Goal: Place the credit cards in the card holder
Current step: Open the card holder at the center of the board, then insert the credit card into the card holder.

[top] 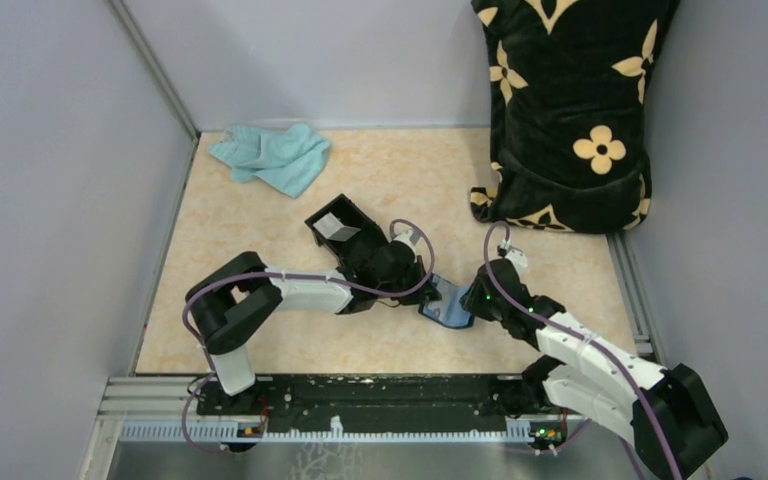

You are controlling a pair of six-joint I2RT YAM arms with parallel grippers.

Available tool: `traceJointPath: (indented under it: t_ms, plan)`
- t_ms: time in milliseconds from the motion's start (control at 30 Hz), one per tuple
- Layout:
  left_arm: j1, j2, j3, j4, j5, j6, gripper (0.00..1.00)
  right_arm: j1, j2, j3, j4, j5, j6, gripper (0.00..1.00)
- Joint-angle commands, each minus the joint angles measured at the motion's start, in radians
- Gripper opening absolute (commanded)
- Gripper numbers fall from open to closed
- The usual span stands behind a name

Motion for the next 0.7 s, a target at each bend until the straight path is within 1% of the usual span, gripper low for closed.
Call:
traceJointPath:
  t_ms: [0,133,433,600,667]
  plan:
    - [-0.001,0.012,-0.019,0.022,0.009,-0.035,0.00,-0.020,-0.018,-0.023,0.038,-0.028,-0.011,0.29]
    - [-0.003,0.009,-0.054,0.049,-0.001,-0.073,0.00,-0.039,-0.035,-0.048,0.052,-0.046,-0.003,0.28]
    - [-0.029,0.012,-0.142,0.213,-0.051,-0.182,0.00,-0.085,-0.064,-0.104,0.093,-0.098,0.030,0.29]
    - [-0.039,0.034,-0.157,0.281,-0.066,-0.210,0.00,-0.108,-0.090,-0.126,0.102,-0.124,0.040,0.30]
    - [-0.044,0.041,-0.159,0.288,-0.077,-0.216,0.00,-0.116,-0.101,-0.130,0.098,-0.131,0.040,0.32]
